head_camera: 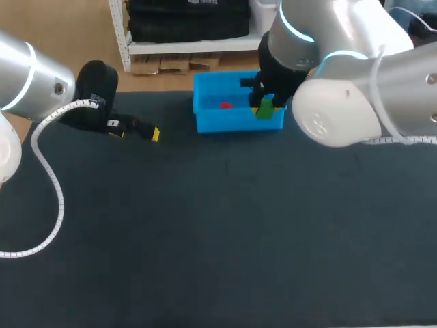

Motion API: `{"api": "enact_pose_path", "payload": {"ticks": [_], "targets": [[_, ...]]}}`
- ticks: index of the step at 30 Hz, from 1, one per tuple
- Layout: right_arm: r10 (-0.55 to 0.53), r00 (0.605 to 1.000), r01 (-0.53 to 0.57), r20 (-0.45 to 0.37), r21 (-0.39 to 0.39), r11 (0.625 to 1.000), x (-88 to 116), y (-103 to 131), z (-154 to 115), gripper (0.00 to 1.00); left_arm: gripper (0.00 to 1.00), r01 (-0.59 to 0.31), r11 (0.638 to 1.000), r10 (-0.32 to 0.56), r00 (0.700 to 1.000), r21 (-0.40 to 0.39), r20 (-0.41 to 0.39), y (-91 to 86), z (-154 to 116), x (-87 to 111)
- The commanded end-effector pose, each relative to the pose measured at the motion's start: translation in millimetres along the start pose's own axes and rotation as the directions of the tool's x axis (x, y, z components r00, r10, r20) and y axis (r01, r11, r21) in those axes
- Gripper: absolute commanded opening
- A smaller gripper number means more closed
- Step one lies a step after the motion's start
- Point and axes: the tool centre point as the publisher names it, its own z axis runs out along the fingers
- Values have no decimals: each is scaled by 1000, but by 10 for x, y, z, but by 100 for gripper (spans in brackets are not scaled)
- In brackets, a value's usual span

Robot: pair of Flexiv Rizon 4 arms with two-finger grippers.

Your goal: Use the left arm to pick the red cube and place it into the blue plastic box first, then use the right arm to grasp the green cube and put it into the same blue plastic box after the first action is fully finished.

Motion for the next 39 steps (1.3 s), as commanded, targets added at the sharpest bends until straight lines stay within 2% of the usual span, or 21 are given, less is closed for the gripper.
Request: {"api": "enact_pose_path", "payload": {"ticks": [1, 7, 16, 24, 32, 39], "targets": [[-1, 998, 2, 65, -12, 1000, -19, 21, 39, 0, 100, -2, 1000, 2, 1000, 6, 4, 14, -2, 8], [3, 998, -1, 67, -24, 1000, -225, 58, 172, 0, 100, -2, 1000, 2, 1000, 6, 4, 14, -2, 8], [16, 996, -12, 85, -42, 999, -640, 93, 364, 0, 100, -2, 1000, 2, 1000, 6, 4, 14, -2, 8], [15, 994, -10, 105, -48, 999, -985, 71, 662, 0, 100, -2, 1000, 2, 1000, 6, 4, 14, -2, 8], [-2, 987, 11, 163, -55, 998, -1182, -42, 949, 0, 100, -2, 1000, 2, 1000, 6, 4, 14, -2, 8], [1, 984, 9, 179, -52, 999, -1244, -141, 1132, 0, 100, -2, 1000, 2, 1000, 6, 4, 14, -2, 8]]}}
